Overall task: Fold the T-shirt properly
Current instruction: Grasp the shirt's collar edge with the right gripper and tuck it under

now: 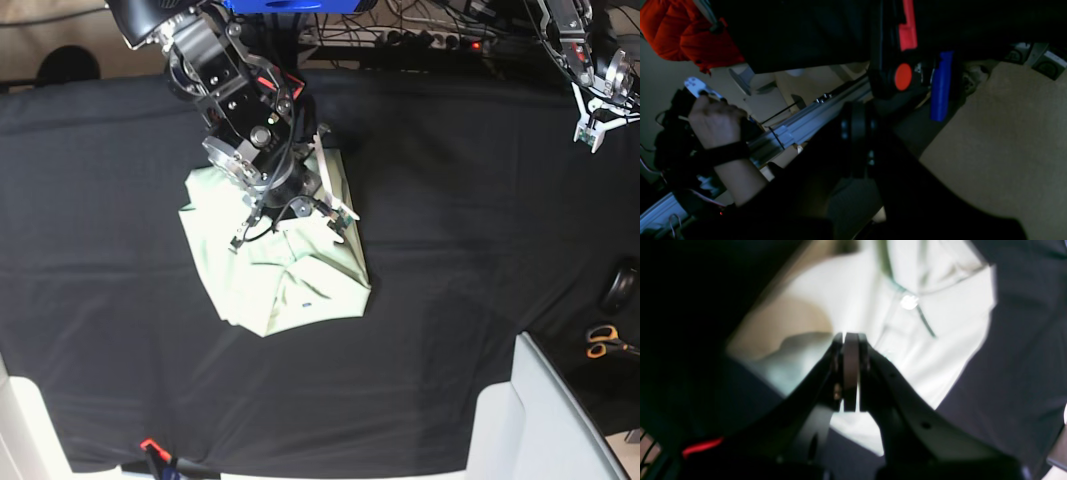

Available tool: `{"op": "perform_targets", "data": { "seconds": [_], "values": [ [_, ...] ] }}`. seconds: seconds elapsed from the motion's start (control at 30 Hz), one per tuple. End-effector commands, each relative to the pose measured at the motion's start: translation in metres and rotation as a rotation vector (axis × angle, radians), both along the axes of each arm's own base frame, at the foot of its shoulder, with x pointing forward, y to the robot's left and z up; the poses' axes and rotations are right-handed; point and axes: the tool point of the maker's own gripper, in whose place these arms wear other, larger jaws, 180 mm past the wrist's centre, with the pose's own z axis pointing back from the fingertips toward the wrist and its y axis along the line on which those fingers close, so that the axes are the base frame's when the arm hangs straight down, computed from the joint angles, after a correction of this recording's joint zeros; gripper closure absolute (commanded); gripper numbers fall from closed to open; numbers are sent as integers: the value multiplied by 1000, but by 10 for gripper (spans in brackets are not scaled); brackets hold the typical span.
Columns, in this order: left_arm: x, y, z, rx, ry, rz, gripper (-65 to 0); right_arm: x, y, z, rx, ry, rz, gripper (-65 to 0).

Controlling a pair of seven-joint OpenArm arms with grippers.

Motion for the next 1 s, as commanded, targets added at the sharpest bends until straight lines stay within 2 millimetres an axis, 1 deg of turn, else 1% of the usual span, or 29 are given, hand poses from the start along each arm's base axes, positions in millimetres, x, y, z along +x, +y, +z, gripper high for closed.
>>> {"op": "perform_targets", "data": {
  "seconds": [0.0,0.07,0.13,0.23,0.27,0.33,0.43,0.53,0.63,0.67,0.73,0.8,0.87,0.97],
  "values": [
    [1,8,12,43,-11,1,0,6,7,4,17,-12,7,-1],
    [0,9,11,44,-8,4,0,8,8,-3,6,5,10,-1],
    [0,9,11,44,-8,4,0,4,16,-12,40,37,13,-1],
    [0,9,11,44,-8,4,0,-9,22,-29,73,99,18,-1],
    [0,9,11,44,-8,4,0,-13,23,-32,75,111,20,-1],
    [1,8,11,43,-9,2,0,-27,25,-40,76,144,22,-1],
    [1,8,11,41,-9,-1,0,-42,28,-45,92,165,23,-1],
    [2,8,11,41,-10,-1,0,-51,30,-50,102,181,27,-1],
    [2,7,10,38,-12,-2,0,-49,30,-46,101,170,28,-1],
    [5,7,11,38,-18,-2,0,-46,30,-42,107,158,26,-1],
    [10,7,12,38,-31,0,0,-38,31,-30,114,128,19,-1],
    [10,6,10,34,-27,1,0,-30,29,-16,107,104,8,-1],
    [9,7,8,32,-23,3,0,-14,27,0,106,61,-2,-1],
    [9,7,8,33,-23,3,0,6,25,11,93,24,-4,-1]
  ]
}}
